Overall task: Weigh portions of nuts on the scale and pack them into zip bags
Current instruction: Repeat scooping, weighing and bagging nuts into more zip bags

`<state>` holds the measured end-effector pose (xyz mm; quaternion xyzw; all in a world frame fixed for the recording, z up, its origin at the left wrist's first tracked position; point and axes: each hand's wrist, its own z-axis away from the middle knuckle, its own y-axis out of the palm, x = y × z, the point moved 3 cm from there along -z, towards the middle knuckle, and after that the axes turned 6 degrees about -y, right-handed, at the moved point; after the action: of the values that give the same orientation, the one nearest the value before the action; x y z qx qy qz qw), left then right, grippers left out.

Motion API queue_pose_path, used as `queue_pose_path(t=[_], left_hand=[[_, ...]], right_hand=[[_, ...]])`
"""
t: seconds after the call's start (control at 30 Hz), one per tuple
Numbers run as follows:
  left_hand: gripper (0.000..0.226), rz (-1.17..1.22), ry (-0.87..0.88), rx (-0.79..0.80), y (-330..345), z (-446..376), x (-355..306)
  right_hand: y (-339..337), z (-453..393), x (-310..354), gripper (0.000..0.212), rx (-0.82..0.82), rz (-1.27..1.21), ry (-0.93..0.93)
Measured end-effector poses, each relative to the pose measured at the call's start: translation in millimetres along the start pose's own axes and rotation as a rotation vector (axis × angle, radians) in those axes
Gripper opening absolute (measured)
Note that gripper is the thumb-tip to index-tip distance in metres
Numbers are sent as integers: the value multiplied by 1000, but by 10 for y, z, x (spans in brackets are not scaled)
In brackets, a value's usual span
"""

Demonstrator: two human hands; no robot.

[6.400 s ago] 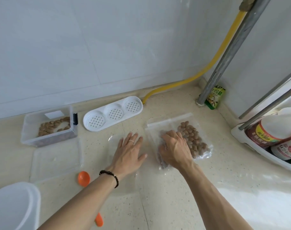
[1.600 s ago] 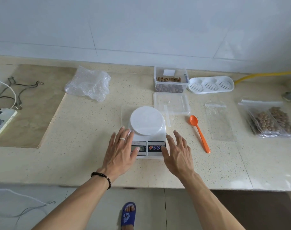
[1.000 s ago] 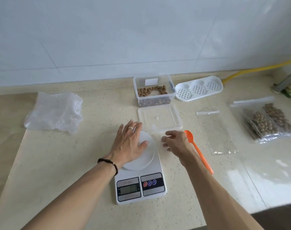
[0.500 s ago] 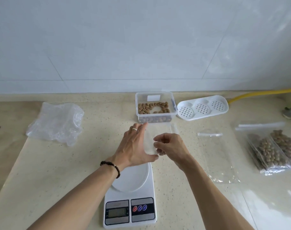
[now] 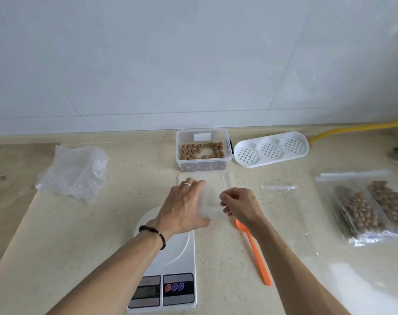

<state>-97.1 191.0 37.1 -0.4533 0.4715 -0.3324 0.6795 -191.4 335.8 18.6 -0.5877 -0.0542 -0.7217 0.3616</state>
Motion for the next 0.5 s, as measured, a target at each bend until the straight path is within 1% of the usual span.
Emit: queue_pose_path(t=[0.13,0.2,0.27,0.37,0.4,0.5], left_hand=[[97,-53,82,56,129,-16,-113],[96,-58,121,71,182,-6,-155],[94,-66,156,76,223,8,-185],[90,-66,200,68,264,34,-185],[89,-63,209,71,273,44,-181],[91,-61,239,75,260,53,-151]], right_hand=[[-227,251,-299,13,-191,206,59],[-305,416,-425,10,-246,343,113],[-366,588,-536,13,-288,444,187],[-350,821,-664,19,-251,590,284],[-322,881,-683,17,-226,622,312],[-246,966,-735,10,-199,595,352]])
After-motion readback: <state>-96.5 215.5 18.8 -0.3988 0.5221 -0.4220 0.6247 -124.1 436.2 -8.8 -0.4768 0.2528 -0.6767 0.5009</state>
